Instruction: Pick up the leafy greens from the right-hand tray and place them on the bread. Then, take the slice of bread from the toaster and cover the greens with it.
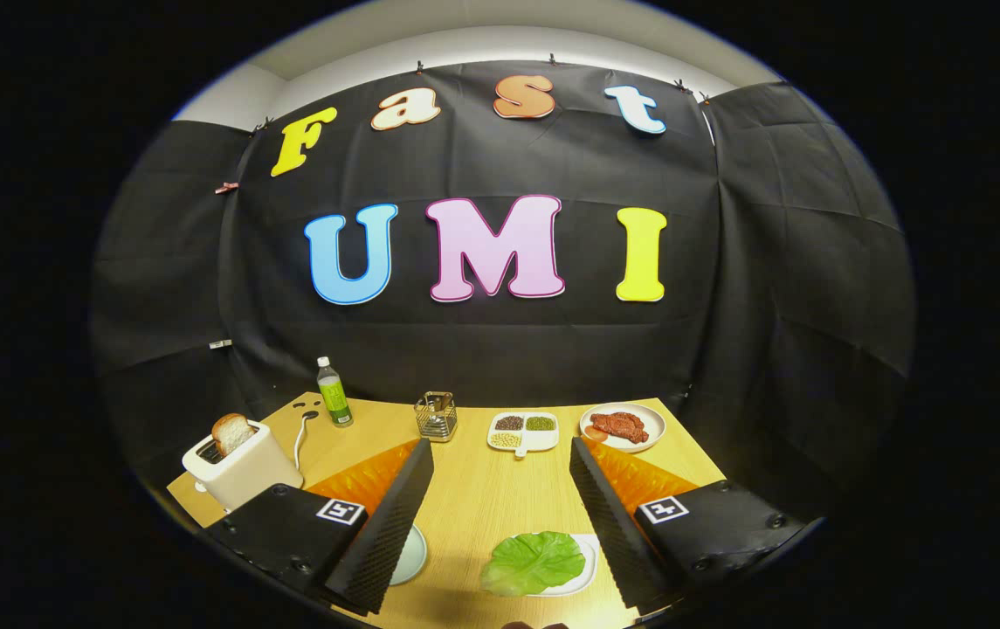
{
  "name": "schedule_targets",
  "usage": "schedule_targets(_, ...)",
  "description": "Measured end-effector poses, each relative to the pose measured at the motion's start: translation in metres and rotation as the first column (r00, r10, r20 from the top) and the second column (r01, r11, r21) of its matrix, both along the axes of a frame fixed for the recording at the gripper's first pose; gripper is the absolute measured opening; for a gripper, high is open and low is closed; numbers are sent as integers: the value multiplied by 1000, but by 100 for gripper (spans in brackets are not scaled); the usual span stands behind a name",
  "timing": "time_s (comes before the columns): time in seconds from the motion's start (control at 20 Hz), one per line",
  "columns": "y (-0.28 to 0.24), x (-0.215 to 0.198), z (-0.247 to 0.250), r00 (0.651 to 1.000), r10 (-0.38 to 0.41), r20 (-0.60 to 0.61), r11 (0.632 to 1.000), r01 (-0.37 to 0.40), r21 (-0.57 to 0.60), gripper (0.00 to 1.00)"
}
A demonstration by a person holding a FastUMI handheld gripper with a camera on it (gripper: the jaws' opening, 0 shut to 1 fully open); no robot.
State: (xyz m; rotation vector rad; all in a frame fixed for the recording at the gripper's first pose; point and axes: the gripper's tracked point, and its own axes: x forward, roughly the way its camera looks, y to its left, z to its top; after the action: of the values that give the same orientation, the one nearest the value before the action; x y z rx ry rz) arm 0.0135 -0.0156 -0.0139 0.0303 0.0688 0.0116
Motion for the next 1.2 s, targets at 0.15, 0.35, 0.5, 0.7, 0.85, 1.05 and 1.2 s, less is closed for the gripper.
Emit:
schedule_targets(0.15,0,5,-5,1000,20,-19,1000,-20,19,98)
schedule_targets(0.35,-5,13,-24,997,43,-64,999,-41,17,98)
schedule_targets(0.5,-10,18,-50,990,64,-126,998,-63,12,98)
schedule_targets(0.7,-17,26,-99,964,92,-250,996,-86,34,98)
schedule_targets(0.85,-24,30,-138,935,106,-339,994,-89,64,97)
schedule_targets(1.05,-32,40,-183,901,113,-420,993,-93,68,99)
schedule_targets(1.2,-35,44,-213,875,114,-471,993,-103,50,99)
